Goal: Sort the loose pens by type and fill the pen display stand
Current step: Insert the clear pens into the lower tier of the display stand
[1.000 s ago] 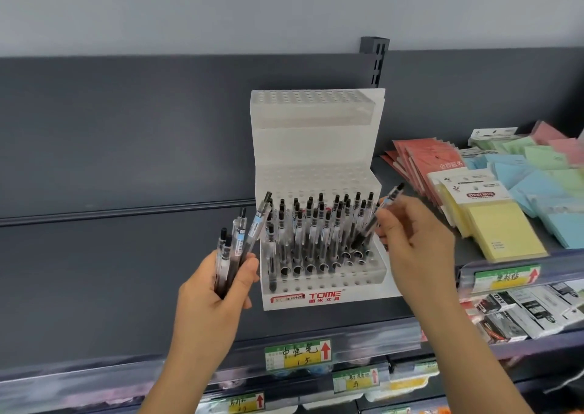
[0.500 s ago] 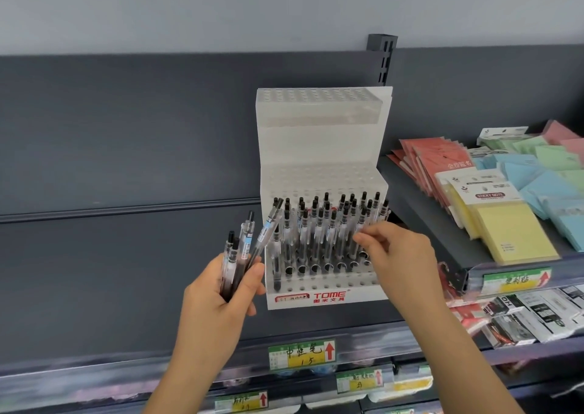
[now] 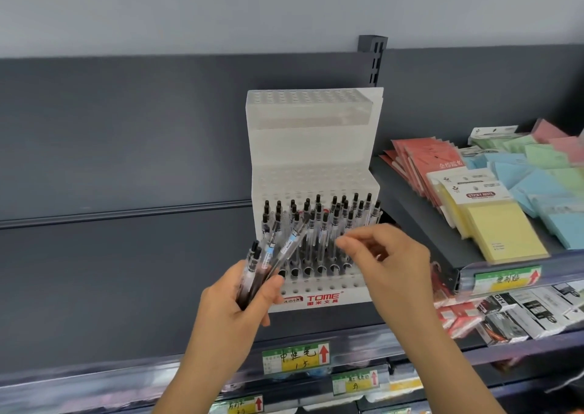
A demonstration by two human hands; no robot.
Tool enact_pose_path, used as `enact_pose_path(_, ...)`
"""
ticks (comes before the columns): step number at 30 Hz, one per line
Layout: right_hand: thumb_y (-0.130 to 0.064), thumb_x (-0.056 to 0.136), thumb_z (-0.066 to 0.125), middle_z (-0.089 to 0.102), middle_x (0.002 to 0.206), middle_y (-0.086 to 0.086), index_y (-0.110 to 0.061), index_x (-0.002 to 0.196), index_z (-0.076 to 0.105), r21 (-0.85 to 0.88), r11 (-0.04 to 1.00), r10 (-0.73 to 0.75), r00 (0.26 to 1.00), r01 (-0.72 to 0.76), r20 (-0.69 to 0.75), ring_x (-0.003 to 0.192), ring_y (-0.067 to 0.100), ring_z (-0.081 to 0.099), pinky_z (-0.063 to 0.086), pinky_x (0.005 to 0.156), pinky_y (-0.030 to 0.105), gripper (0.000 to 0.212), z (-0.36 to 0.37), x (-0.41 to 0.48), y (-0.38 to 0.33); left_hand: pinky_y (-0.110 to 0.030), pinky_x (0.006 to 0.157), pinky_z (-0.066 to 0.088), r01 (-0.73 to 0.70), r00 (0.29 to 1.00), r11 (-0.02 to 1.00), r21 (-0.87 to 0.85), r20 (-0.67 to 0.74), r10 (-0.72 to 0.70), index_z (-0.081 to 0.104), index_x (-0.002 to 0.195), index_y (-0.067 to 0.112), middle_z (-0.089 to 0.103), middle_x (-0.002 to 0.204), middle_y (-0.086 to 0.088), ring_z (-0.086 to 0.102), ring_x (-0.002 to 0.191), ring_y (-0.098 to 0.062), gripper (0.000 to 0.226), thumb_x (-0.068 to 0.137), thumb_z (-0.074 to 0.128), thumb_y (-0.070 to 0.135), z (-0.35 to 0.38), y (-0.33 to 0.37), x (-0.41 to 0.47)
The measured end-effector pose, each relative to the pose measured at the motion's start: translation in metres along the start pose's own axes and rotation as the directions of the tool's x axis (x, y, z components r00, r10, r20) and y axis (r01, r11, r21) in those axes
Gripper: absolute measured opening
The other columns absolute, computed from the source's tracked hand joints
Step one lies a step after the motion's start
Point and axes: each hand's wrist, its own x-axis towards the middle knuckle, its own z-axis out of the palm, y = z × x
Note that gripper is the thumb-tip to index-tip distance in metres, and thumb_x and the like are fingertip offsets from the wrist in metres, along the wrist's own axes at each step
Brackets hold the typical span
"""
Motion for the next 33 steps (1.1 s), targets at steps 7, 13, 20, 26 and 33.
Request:
enact_pose_path(7, -0.015, 0.087, 0.062, 0.068, 0.074, -0.008, -0.027, 0.08, 0.06, 0.306, 0.943, 0.014, 0.934, -0.131, 0.358, 0.074, 0.012, 0.066, 0.052, 0.067, 0.025, 0.014, 0.018, -0.013, -0.011, -0.013, 0.051, 0.046, 0.015, 0.988, 1.0, 0.007, 0.154, -0.016, 0.06, 0.087, 0.029, 0.071, 0.072, 0.01, 0.062, 0.051, -0.006, 0.024, 0.07, 0.056, 0.046, 0.007, -0.002, -0.001)
enact_pose_path(13, -0.008, 0.087, 0.057, 0.07, 0.079, -0.001, -0.012, 0.087, 0.06, 0.383, 0.913, 0.083, 0.984, -0.139, 0.158, 0.068, 0.01, 0.067, 0.053, 0.062, 0.017, 0.006, -0.005, -0.006, -0.008, -0.021, 0.049, 0.053, 0.072, 0.997, 0.996, -0.049, 0.022, -0.071, 0.062, 0.087, 0.022, 0.072, 0.075, 0.007, 0.067, 0.064, -0.002, 0.016, 0.077, 0.059, 0.034, 0.001, -0.005, 0.001)
enact_pose_path(20, -0.018, 0.091, 0.056, 0.064, 0.074, -0.005, -0.023, 0.083, 0.057, 0.093, 0.995, 0.062, 0.967, -0.04, -0.248, 0.07, 0.009, 0.063, 0.053, 0.069, 0.027, 0.01, -0.033, 0.014, 0.015, -0.018, 0.046, 0.046, 0.035, 0.994, 0.999, 0.003, -0.103, -0.034, 0.061, 0.08, 0.028, 0.065, 0.064, -0.001, 0.054, 0.045, -0.007, 0.003, 0.081, 0.06, 0.031, -0.008, -0.012, 0.004)
enact_pose_path(26, -0.018, 0.09, 0.059, 0.062, 0.077, -0.014, -0.019, 0.091, 0.06, -0.078, 0.997, -0.011, 0.973, -0.008, -0.23, 0.074, 0.005, 0.06, 0.049, 0.069, 0.028, 0.002, -0.027, 0.018, 0.016, -0.016, 0.048, 0.044, 0.013, 0.996, 1.0, 0.0, -0.09, -0.013, 0.061, 0.081, 0.029, 0.059, 0.055, 0.004, 0.051, 0.044, -0.006, 0.008, 0.077, 0.059, 0.036, -0.007, -0.012, 0.004)
enact_pose_path(33, -0.024, 0.087, 0.065, 0.063, 0.079, -0.009, -0.017, 0.099, 0.058, -0.245, 0.969, -0.004, 0.996, -0.019, -0.091, 0.073, 0.011, 0.061, 0.049, 0.071, 0.03, 0.016, -0.012, 0.019, 0.017, -0.011, 0.052, 0.042, -0.02, 0.999, 1.0, -0.023, -0.041, 0.019, 0.053, 0.056, 0.025, 0.061, 0.059, -0.01, 0.063, 0.065, -0.007, 0.038, 0.075, 0.04, 0.055, -0.005, -0.011, 0.002)
